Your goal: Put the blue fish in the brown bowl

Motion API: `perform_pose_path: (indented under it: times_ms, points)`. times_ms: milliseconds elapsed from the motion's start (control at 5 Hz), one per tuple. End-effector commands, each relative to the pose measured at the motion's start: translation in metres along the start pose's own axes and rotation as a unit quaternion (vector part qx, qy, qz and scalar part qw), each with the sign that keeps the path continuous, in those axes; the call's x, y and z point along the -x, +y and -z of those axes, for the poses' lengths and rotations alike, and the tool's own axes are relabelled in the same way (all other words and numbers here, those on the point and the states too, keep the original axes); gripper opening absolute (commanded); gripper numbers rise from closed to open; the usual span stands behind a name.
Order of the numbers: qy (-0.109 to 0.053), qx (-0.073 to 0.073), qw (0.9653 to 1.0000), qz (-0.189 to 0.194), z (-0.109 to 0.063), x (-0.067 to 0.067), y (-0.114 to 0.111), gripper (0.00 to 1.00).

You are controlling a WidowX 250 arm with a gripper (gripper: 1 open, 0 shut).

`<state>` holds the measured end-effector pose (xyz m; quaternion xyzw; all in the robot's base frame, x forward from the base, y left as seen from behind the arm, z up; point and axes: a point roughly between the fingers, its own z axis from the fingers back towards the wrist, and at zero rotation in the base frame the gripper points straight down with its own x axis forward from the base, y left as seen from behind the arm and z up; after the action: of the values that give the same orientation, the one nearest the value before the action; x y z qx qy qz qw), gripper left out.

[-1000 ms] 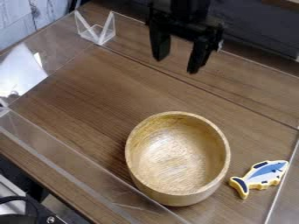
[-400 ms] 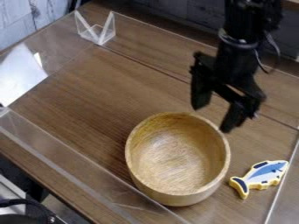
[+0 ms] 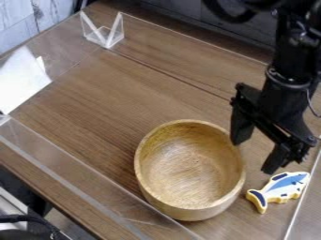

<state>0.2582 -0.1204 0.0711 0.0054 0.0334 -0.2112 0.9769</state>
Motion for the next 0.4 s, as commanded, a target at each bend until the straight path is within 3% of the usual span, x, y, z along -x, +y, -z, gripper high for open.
perform_pose_path:
  times_ms: [0,200]
  points:
    - [-0.025,-0.001,0.9997,0.008,-0.0038,-0.0104,-0.0064,1.00]
    - [-0.027,-0.001,0.9996,0.009,0.0010,-0.0140,-0.0121,1.00]
